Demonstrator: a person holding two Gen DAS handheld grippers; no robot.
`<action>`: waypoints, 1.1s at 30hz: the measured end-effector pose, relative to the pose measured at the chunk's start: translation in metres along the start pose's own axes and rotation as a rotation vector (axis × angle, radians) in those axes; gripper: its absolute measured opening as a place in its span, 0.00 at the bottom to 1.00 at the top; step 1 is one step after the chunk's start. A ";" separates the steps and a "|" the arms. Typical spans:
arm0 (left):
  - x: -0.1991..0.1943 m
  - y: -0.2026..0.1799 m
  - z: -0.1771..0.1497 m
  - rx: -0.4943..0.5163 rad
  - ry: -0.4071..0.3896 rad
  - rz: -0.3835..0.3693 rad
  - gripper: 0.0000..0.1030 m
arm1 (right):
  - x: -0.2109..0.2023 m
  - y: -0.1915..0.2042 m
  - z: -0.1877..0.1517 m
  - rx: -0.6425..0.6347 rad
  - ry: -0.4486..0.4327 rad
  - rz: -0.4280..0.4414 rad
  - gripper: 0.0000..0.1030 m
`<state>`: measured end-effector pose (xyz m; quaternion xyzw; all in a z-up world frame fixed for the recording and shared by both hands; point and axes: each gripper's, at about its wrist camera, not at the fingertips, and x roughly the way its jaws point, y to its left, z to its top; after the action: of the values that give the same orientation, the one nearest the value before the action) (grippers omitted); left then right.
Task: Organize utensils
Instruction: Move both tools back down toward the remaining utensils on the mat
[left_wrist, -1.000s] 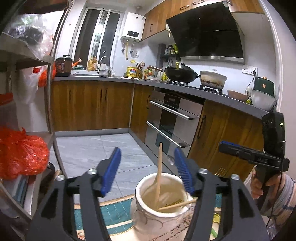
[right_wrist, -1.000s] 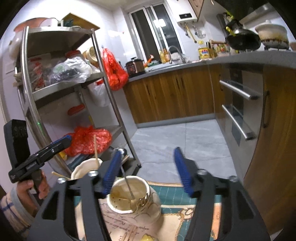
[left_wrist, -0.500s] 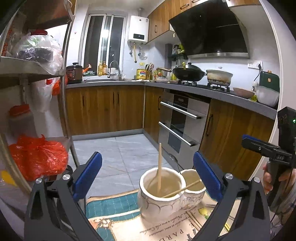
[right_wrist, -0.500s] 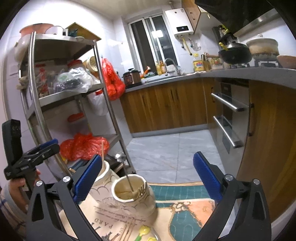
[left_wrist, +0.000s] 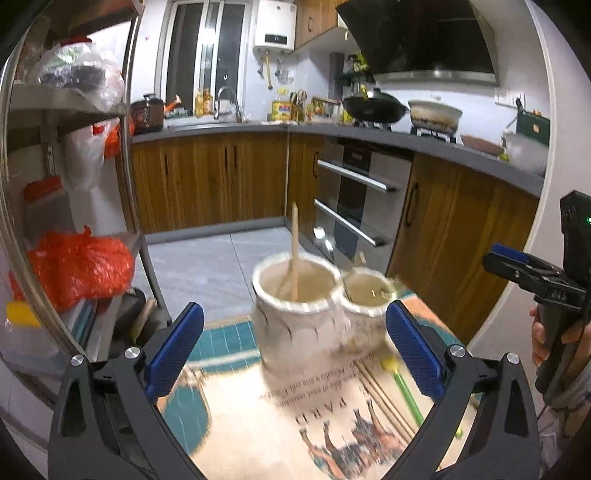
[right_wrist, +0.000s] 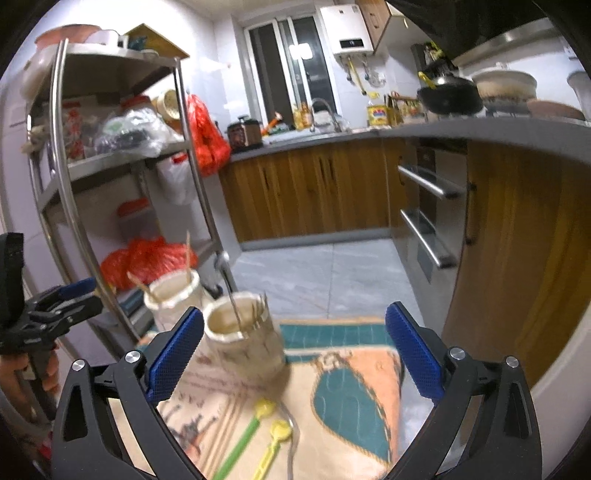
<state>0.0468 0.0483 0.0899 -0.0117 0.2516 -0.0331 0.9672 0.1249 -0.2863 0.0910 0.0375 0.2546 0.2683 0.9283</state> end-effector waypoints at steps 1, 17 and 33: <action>0.001 -0.002 -0.007 -0.005 0.015 -0.006 0.94 | 0.000 -0.001 -0.004 -0.003 0.011 -0.009 0.95; 0.040 -0.036 -0.085 -0.016 0.238 -0.026 0.94 | 0.007 -0.013 -0.067 -0.094 0.175 -0.085 0.95; 0.069 -0.085 -0.116 0.029 0.384 0.020 0.92 | 0.012 -0.017 -0.087 -0.133 0.246 -0.083 0.95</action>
<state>0.0454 -0.0421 -0.0417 0.0112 0.4311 -0.0287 0.9018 0.0992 -0.3005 0.0065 -0.0677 0.3494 0.2484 0.9009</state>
